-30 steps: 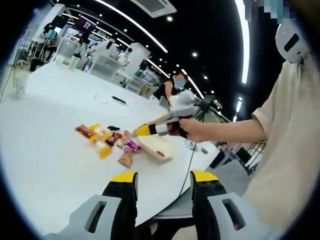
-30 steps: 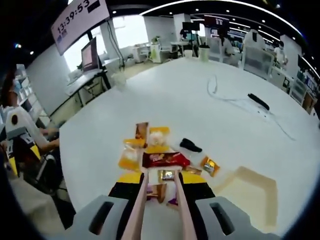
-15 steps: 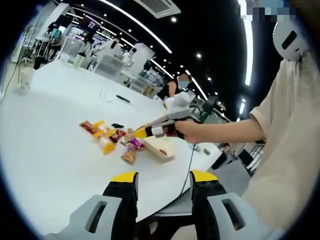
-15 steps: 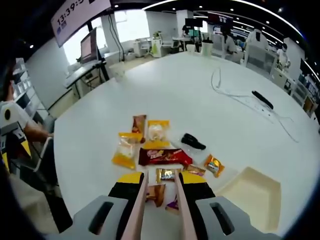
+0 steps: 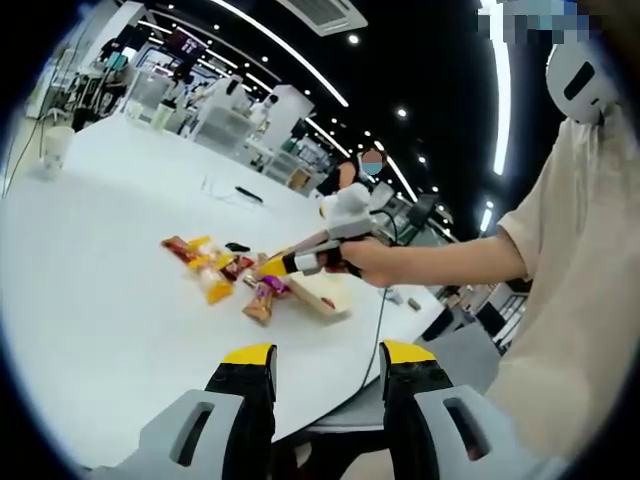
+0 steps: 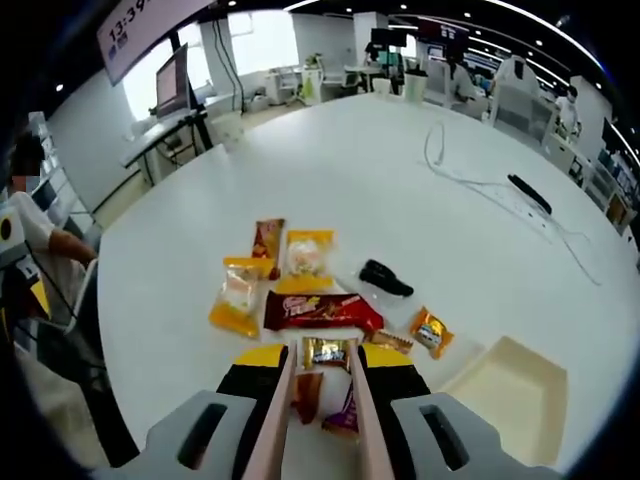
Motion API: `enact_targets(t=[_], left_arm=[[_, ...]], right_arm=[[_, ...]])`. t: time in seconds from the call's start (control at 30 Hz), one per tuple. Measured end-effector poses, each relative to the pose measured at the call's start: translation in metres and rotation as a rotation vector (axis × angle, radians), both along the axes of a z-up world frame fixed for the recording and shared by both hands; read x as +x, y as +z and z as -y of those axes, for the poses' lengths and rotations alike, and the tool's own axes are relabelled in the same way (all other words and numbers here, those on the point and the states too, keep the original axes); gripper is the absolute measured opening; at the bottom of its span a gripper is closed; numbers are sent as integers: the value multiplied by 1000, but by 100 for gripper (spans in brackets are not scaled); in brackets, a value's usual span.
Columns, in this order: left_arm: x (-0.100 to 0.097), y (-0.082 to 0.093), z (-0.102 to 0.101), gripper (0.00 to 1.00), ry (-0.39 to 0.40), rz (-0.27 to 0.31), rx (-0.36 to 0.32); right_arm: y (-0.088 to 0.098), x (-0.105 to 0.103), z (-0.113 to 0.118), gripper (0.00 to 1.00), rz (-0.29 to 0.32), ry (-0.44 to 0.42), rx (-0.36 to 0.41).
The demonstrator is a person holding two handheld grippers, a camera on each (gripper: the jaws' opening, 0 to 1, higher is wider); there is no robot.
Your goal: Place the target food into the container with the food tongs after gripping and lifting it, then release it inside without dropping or visibly crushing the food.
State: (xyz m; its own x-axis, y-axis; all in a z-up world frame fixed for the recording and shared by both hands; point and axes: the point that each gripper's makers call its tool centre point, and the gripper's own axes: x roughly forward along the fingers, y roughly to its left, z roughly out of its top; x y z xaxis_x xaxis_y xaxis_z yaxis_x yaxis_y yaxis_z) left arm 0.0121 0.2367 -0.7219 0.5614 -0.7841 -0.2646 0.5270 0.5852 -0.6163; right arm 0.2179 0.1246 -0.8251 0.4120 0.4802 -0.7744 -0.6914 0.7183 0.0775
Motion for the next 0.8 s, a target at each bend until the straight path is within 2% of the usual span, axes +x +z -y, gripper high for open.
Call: enact_targets(t=[0.8], left_arm=[[5,-6,3,40,-2,-22,-10]], right_arm=[[-13,4,0,27,-18,7,-16]])
